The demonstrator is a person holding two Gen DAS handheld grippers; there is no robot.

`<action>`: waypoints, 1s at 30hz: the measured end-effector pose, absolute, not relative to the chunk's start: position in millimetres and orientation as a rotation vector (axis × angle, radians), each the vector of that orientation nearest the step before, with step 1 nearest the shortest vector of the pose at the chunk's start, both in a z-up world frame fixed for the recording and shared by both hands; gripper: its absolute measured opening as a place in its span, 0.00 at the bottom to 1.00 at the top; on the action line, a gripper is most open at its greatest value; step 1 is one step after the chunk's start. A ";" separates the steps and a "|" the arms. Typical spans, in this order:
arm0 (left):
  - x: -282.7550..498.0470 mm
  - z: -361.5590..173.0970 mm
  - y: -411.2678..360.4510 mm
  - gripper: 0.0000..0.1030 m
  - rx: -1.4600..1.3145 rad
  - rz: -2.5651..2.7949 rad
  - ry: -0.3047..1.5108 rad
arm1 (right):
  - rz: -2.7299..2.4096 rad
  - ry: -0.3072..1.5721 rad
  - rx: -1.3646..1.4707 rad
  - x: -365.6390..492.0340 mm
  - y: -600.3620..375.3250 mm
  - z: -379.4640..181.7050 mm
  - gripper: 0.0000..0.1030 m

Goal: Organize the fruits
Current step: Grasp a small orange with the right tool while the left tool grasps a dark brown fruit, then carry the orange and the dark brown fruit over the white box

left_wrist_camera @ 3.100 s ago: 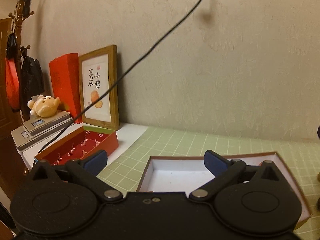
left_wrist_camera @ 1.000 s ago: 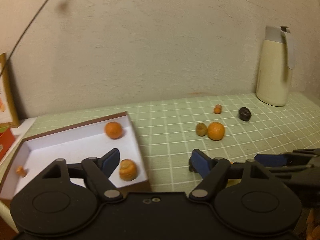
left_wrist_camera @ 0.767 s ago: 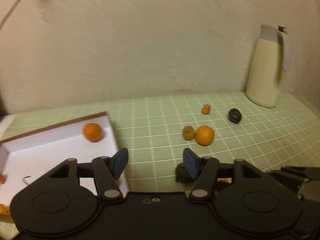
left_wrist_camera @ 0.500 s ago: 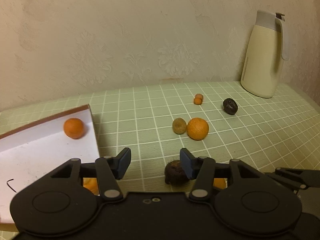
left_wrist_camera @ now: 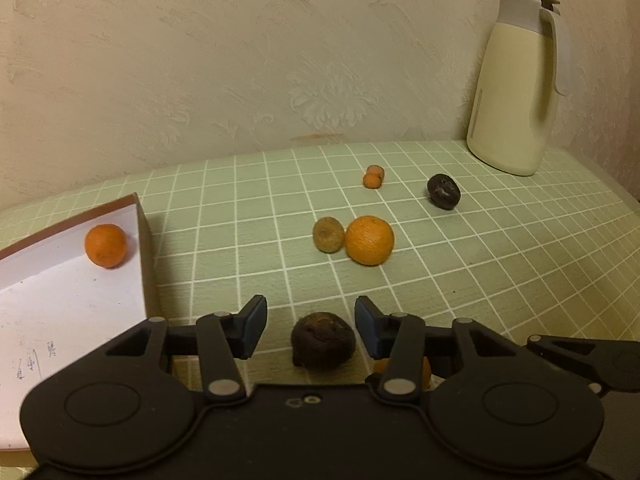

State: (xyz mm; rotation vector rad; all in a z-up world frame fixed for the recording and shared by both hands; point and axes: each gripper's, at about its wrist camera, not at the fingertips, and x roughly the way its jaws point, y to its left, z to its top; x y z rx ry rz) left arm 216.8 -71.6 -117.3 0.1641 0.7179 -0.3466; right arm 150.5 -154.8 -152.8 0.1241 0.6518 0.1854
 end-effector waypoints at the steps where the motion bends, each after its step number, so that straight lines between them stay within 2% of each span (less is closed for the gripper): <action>1: 216.8 -118.4 -72.3 0.38 0.166 -0.347 0.720 | 0.179 0.650 0.118 149.4 -155.1 -152.6 0.31; 7: 217.8 -124.4 -75.8 0.38 0.164 -0.339 0.733 | 0.132 0.645 0.130 139.4 -170.6 -152.0 0.31; 13: 214.4 -131.6 -82.2 0.34 0.184 -0.335 0.727 | 0.072 0.642 0.132 134.3 -190.1 -151.7 0.31; 30: 206.3 -143.4 -87.7 0.36 0.202 -0.295 0.672 | 0.069 0.650 0.174 138.0 -202.3 -156.6 0.31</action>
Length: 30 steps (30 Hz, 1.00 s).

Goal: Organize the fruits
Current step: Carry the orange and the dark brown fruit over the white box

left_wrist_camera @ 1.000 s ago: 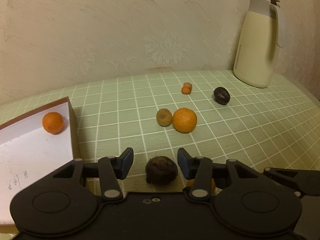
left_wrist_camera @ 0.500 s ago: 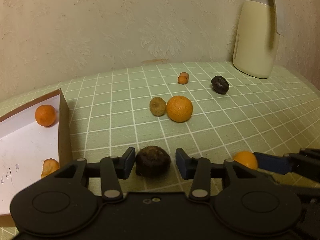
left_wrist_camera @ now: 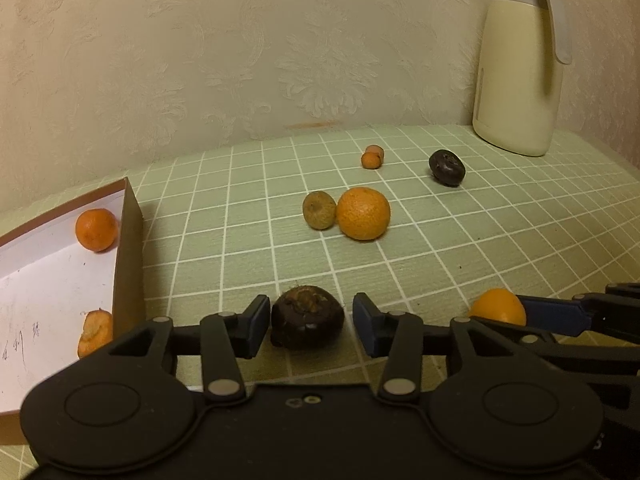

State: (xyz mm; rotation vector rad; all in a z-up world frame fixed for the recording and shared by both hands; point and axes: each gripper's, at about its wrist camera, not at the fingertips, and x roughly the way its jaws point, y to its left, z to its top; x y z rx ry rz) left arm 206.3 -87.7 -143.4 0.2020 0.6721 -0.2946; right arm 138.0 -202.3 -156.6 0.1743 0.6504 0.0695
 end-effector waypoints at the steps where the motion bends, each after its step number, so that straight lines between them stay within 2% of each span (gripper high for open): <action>1: 205.8 -143.6 -87.9 0.36 0.205 -0.295 0.668 | 0.070 0.648 0.172 138.6 -202.1 -156.2 0.31; 5: 203.7 -144.3 -86.0 0.29 0.173 -0.300 0.668 | 0.076 0.653 0.193 140.7 -203.8 -157.6 0.31; 8: 200.8 -143.6 -86.1 0.28 0.158 -0.284 0.670 | 0.080 0.657 0.205 140.0 -204.7 -157.7 0.31; 17: 184.3 -136.2 -81.6 0.27 0.137 -0.289 0.657 | 0.069 0.624 0.239 129.3 -212.5 -148.8 0.31; 30: 131.9 -84.7 -52.5 0.27 0.127 -0.276 0.527 | 0.129 0.470 0.209 89.8 -205.3 -100.6 0.31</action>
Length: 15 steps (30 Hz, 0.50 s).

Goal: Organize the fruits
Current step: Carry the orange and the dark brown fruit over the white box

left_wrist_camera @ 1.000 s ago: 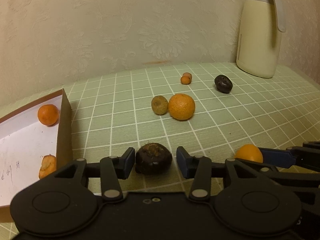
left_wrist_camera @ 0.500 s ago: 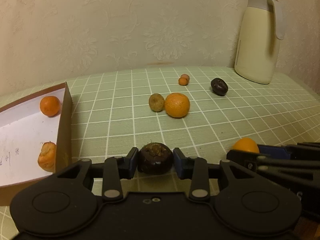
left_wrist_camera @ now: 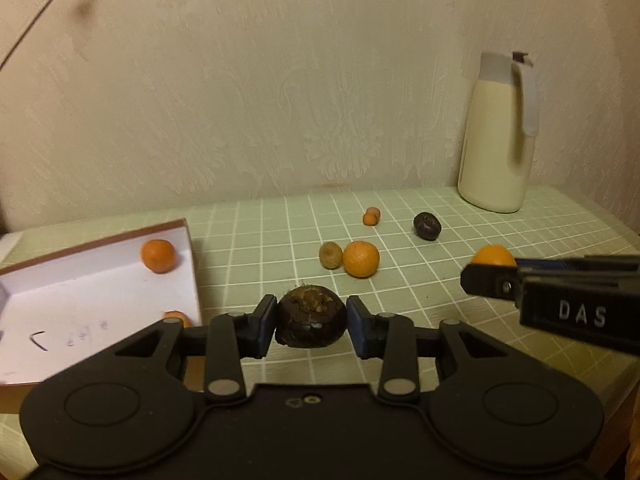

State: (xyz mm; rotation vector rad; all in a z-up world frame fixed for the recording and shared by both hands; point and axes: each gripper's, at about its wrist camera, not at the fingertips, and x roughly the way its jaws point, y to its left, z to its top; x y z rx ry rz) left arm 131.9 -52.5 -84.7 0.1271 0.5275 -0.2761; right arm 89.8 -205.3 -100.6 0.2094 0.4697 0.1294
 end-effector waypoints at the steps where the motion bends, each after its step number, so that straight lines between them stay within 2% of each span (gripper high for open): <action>1: 127.8 -82.5 -49.4 0.27 0.124 -0.274 0.524 | 0.138 0.462 0.205 86.6 -203.1 -97.8 0.31; 15: 87.9 -57.4 6.3 0.27 0.080 -0.168 0.463 | 0.285 0.387 0.164 67.7 -148.1 -72.4 0.31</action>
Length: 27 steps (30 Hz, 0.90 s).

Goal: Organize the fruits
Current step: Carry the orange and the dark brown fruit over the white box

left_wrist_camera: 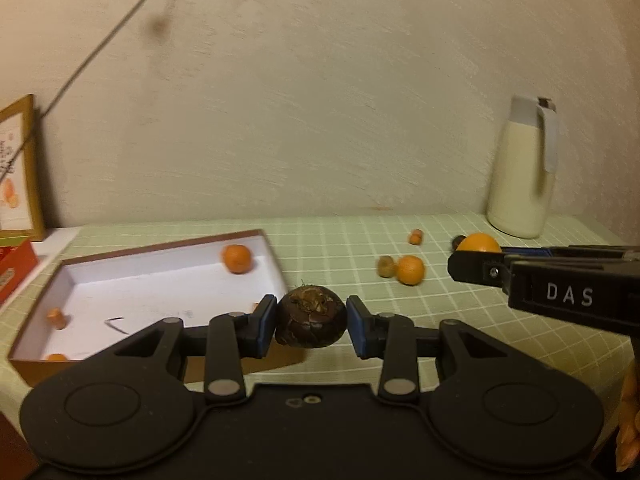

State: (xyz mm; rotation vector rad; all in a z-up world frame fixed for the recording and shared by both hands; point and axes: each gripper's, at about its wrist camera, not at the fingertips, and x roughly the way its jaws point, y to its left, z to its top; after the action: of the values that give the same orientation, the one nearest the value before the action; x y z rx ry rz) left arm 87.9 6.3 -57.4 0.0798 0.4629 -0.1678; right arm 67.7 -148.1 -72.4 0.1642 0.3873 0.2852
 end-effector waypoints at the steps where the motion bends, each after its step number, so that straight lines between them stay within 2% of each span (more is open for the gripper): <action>1: 86.4 -55.7 11.1 0.27 0.074 -0.156 0.459 | 0.298 0.382 0.162 66.8 -143.9 -71.3 0.31; 27: 67.3 -25.2 125.9 0.27 -0.017 0.127 0.383 | 0.540 0.265 0.112 73.0 -44.4 -46.8 0.31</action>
State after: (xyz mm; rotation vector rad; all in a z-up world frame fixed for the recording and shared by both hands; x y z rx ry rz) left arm 67.3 125.9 -25.2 -0.0168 0.3826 0.1269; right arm 73.0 -44.4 -46.8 0.1123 0.2650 0.5400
